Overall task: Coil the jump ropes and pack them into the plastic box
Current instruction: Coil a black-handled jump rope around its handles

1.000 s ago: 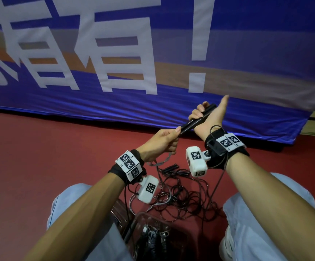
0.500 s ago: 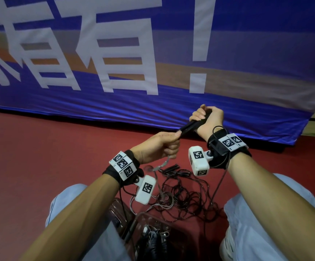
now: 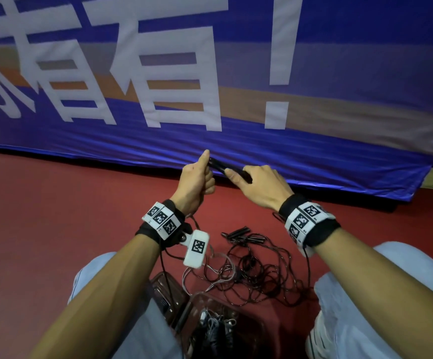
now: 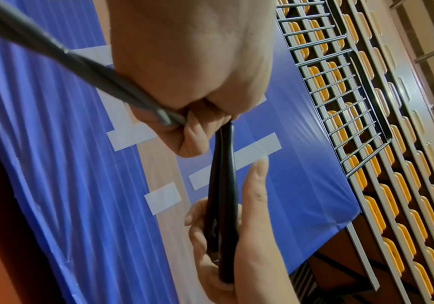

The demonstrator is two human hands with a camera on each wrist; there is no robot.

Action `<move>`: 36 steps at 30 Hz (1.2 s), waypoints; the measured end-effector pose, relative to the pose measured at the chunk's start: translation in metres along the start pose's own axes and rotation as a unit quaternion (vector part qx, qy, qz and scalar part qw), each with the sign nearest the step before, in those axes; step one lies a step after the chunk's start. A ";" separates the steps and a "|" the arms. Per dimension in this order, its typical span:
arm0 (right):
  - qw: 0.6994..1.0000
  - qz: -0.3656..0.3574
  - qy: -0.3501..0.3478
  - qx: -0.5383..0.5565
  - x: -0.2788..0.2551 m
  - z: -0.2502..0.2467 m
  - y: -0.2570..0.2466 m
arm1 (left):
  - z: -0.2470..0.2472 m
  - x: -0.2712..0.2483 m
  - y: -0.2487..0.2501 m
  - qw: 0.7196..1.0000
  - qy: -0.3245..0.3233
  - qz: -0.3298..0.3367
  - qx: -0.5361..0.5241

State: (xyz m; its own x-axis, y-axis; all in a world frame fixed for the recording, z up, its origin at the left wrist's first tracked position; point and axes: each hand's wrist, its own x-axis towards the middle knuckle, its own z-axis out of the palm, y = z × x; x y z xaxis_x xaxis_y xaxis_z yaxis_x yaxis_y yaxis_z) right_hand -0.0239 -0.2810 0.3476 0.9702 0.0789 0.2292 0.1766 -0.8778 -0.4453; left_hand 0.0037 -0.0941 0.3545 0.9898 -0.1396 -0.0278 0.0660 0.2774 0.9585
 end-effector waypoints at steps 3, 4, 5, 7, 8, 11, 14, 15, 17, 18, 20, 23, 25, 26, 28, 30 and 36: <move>0.997 -0.021 0.012 -0.067 -0.002 0.010 -0.002 | 0.000 -0.002 0.000 1.000 -0.015 -0.014 -0.014; 0.996 -0.033 0.004 -0.081 -0.002 0.012 0.000 | 0.000 -0.002 -0.001 0.999 -0.028 -0.024 -0.025; 0.997 -0.041 -0.010 -0.068 0.000 0.013 0.002 | 0.000 -0.002 -0.001 0.998 -0.045 -0.037 -0.037; 0.998 -0.043 -0.043 0.002 0.001 0.014 0.005 | -0.001 -0.001 -0.002 0.993 -0.078 -0.059 -0.064; 0.997 -0.043 -0.048 0.033 0.002 0.014 0.005 | -0.001 0.000 -0.001 0.990 -0.087 -0.066 -0.084; 0.994 -0.037 -0.049 0.096 0.005 0.014 -0.002 | -0.006 0.004 0.002 0.981 -0.108 -0.078 -0.144; 0.985 -0.030 -0.051 0.160 0.004 0.017 -0.010 | -0.010 0.006 0.007 0.976 -0.126 -0.071 -0.165; 0.981 -0.027 -0.052 0.186 0.003 0.018 -0.012 | -0.010 0.006 0.010 0.979 -0.123 -0.063 -0.149; 0.968 -0.016 -0.054 0.244 0.002 0.018 -0.018 | -0.010 0.008 0.016 0.993 -0.092 -0.028 -0.064; 0.957 -0.002 -0.052 0.286 0.001 0.017 -0.021 | -0.011 0.008 0.018 0.998 -0.066 -0.005 -0.002; 0.907 0.040 -0.027 0.417 0.000 0.009 -0.029 | -0.012 0.007 0.016 0.993 -0.027 0.023 0.115; 0.818 0.055 0.012 0.572 -0.001 -0.013 -0.034 | -0.004 0.005 0.000 0.979 -0.043 0.001 0.198; 0.796 0.030 -0.002 0.604 -0.006 -0.021 -0.037 | 0.007 0.001 -0.013 0.972 -0.056 0.000 0.227; 0.781 0.022 -0.026 0.623 -0.010 -0.022 -0.040 | 0.012 -0.001 -0.020 0.968 -0.061 0.008 0.243; 0.759 0.018 -0.065 0.648 -0.017 -0.019 -0.049 | 0.019 -0.004 -0.036 0.956 -0.078 0.019 0.283; 0.746 0.041 -0.061 0.662 -0.017 -0.010 -0.051 | 0.021 -0.008 -0.049 0.944 -0.115 0.018 0.310; 0.781 0.143 -0.074 0.604 -0.005 0.000 -0.026 | 0.020 -0.002 -0.047 0.862 -0.141 0.047 0.485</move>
State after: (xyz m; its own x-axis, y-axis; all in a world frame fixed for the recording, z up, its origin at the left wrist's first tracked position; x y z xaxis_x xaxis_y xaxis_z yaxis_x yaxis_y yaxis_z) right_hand -0.0331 -0.2588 0.3578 0.9914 0.0941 -0.0910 -0.1090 0.2088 -0.9719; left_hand -0.0042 -0.1264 0.3150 0.9059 -0.4236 0.0028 -0.2854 -0.6055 0.7429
